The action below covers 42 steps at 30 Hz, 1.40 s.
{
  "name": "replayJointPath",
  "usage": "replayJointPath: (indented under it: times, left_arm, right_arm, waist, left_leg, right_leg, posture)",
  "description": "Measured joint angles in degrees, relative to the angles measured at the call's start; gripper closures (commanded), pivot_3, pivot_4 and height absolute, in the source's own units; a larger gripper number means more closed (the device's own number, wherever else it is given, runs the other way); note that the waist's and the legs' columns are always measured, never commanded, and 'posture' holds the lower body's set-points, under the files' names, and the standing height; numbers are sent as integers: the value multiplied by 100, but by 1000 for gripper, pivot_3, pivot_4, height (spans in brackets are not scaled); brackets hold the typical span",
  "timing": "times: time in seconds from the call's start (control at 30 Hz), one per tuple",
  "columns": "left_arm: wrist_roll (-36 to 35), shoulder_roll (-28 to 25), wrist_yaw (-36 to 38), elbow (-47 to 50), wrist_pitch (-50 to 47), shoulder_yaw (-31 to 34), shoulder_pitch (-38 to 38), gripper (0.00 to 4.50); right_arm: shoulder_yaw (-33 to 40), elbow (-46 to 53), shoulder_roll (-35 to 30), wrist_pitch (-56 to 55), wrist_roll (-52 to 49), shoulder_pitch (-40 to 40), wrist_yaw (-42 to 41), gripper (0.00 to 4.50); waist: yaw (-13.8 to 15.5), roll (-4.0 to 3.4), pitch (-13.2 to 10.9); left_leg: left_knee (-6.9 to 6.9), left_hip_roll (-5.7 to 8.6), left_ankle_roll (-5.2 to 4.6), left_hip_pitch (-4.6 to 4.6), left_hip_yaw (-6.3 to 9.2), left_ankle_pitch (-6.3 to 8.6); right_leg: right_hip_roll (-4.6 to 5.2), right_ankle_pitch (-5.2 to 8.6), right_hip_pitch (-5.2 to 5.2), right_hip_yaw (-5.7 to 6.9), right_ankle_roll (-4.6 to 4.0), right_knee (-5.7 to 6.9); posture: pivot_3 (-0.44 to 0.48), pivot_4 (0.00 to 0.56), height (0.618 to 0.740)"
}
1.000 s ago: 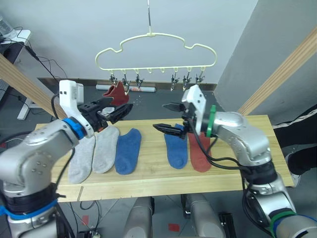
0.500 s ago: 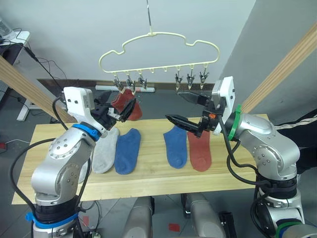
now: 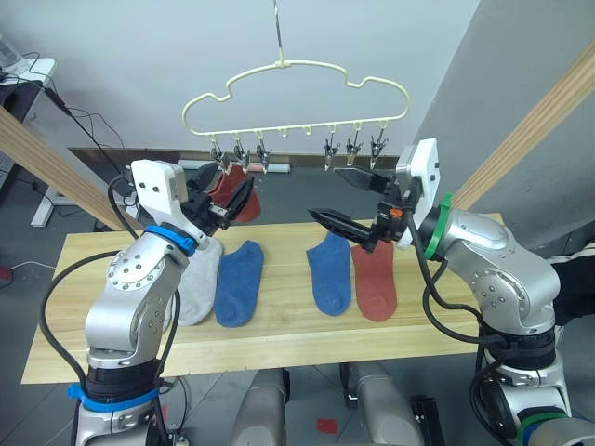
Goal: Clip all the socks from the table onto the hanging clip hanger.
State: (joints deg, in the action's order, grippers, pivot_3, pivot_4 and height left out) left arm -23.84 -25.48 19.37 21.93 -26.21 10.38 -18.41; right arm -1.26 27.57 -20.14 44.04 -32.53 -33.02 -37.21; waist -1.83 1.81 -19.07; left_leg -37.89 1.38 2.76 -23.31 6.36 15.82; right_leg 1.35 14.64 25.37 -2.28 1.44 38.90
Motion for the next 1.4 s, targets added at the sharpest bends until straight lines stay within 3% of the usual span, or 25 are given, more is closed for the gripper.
replayJointPath:
  times: [0.4,0.57,1.4]
  left_arm:
    - [270,115,97,-507,441,-108,-223,1129]
    - [363,264,102,-671,554,-145,-294,2174]
    - [964,661,2,-1613,1408,-375,-755,2174]
  right_arm:
    - [-7,1,-17,-110,-305,-221,-45,0]
    - [-9,0,-34,-112,-305,-221,-13,0]
    - [-11,-32,-124,-150,-317,-244,-1,0]
  waist:
    - [1,0,0]
    - [1,0,0]
    - [-8,2,-1]
  left_leg:
    - [-1,0,0,0,0,0]
    - [-2,0,-1,-1,2,0]
    - [-2,0,0,-1,0,0]
  right_leg:
    - [0,0,0,2,0,0]
    - [0,0,-1,4,0,0]
    - [0,0,0,6,0,0]
  posture:
    - [-6,351,740]
    - [-18,353,740]
    - [-35,356,740]
